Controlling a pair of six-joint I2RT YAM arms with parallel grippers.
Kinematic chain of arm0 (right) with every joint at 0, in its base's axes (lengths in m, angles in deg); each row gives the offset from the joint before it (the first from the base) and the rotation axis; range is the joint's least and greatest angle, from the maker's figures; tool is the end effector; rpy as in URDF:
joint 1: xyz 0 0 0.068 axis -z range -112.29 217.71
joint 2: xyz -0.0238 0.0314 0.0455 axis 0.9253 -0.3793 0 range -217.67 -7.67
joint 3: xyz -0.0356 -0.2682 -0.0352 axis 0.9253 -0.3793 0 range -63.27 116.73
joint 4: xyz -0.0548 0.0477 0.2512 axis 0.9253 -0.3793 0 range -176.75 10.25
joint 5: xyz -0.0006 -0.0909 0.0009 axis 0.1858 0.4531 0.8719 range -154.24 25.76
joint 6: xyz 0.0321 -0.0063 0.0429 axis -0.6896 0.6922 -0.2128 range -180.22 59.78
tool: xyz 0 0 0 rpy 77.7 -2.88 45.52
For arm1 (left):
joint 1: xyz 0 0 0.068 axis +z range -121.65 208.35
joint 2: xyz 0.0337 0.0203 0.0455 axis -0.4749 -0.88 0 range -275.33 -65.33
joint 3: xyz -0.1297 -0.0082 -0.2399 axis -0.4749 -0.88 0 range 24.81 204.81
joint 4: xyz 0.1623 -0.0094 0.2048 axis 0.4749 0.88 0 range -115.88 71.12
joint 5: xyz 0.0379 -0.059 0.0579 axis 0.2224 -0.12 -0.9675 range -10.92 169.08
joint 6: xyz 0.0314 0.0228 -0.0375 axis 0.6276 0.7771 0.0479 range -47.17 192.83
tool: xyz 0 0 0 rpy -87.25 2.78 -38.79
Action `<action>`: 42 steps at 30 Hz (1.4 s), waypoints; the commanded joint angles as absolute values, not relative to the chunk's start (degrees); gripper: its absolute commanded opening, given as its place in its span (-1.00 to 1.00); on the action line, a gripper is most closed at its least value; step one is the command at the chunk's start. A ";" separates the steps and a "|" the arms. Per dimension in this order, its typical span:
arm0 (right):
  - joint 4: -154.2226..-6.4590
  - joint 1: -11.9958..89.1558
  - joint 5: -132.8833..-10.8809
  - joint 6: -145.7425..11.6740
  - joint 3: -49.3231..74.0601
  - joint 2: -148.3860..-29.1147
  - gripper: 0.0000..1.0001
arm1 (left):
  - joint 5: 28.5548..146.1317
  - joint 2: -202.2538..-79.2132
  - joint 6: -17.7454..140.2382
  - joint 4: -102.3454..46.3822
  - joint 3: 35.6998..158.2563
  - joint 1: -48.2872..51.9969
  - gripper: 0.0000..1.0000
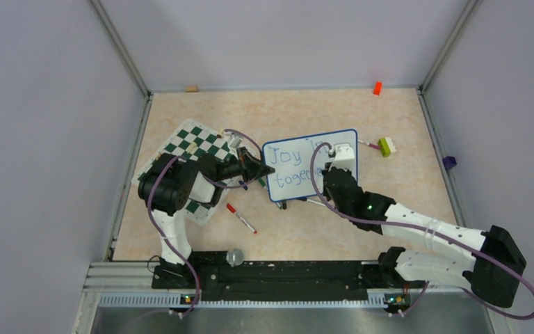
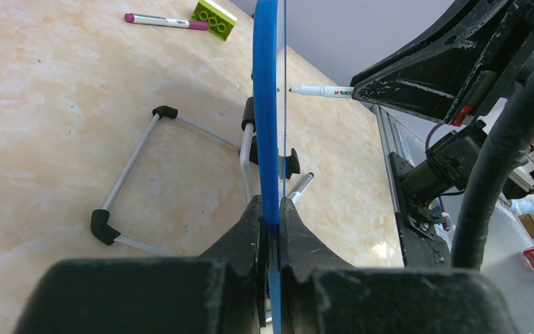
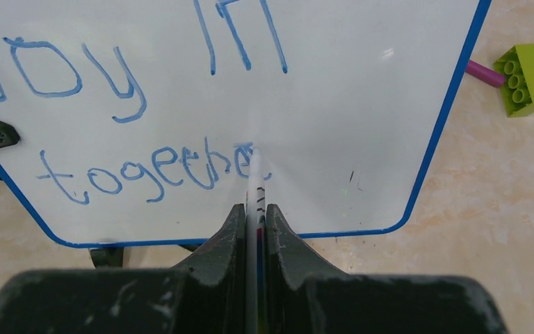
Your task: Write a sentence on the whiteboard
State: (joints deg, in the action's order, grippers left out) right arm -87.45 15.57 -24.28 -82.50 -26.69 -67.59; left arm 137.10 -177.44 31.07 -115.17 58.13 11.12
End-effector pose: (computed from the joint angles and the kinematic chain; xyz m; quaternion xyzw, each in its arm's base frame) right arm 0.1551 0.1622 0.2477 -0.0483 0.8339 0.0427 0.5482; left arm 0.2940 -0.1229 0.1463 0.2455 0.6256 -0.6010 0.4325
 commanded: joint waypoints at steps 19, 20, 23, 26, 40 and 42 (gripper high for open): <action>-84.22 18.58 -23.36 -82.66 -24.42 -70.24 -1.00 | 139.20 -178.39 37.93 -118.69 57.76 11.26 -1.00; -84.24 18.69 -23.23 -82.69 -24.48 -70.06 -1.00 | 139.18 -178.41 38.02 -118.69 57.77 11.22 -1.00; -84.23 18.88 -22.66 -82.57 -24.50 -69.42 -1.00 | 139.14 -178.36 38.07 -118.69 57.77 11.22 -1.00; -84.16 19.17 -22.69 -82.00 -24.32 -69.05 -1.00 | 139.14 -178.42 38.02 -118.69 57.70 11.22 -1.00; -86.13 19.24 -25.48 -83.78 -29.25 -65.80 -1.00 | 139.18 -178.28 38.12 -118.69 57.72 11.22 -1.00; -86.35 19.28 -25.48 -83.84 -29.51 -65.39 -1.00 | 139.12 -178.22 38.11 -118.68 57.68 11.22 -1.00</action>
State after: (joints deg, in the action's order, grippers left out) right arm -85.94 18.52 -25.11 -82.90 -28.94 -67.28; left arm 136.97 -177.44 31.00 -115.13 58.13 11.12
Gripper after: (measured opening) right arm 0.088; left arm 0.067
